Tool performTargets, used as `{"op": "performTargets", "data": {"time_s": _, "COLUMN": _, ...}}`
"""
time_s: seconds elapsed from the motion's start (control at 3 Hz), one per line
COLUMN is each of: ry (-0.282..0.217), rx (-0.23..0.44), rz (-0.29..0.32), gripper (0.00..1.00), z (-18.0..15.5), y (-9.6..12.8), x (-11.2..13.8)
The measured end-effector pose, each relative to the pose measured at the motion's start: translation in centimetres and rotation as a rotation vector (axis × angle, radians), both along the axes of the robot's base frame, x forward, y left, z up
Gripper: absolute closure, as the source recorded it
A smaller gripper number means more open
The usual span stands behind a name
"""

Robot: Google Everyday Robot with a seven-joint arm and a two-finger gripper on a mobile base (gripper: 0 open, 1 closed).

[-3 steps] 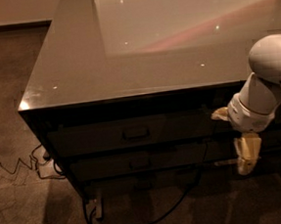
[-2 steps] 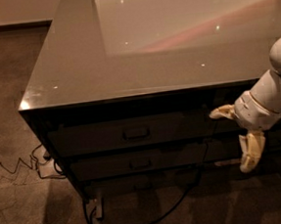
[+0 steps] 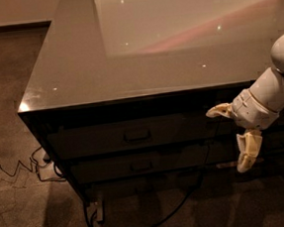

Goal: Open top drawer

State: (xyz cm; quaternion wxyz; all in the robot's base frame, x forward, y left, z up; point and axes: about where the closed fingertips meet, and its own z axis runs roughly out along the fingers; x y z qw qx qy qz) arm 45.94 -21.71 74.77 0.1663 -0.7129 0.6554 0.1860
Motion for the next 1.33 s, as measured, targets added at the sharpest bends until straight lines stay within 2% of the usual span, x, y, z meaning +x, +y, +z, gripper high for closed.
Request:
{"op": "performTargets", "data": {"time_s": 0.33, "ry": -0.042, "rx": -0.039, "rz": 0.048, "gripper": 0.0, "z": -0.3, "y": 1.4, "x": -0.4}}
{"op": "performTargets", "data": {"time_s": 0.67, "ry": -0.077, "rx": -0.025, "rz": 0.083, "gripper": 0.0, "z": -1.9, "y": 3.5, "x": -0.7}}
{"op": "performTargets", "data": {"time_s": 1.0, "ry": -0.12, "rx": -0.004, "rz": 0.101, "gripper": 0.0, "z": -2.3, "y": 5.3, "x": -0.6}}
{"op": "performTargets", "data": {"time_s": 1.33, "ry": -0.121, "rx": 0.055, "rz": 0.128, "gripper": 0.0, "z": -3.0, "y": 6.8, "x": 0.1}}
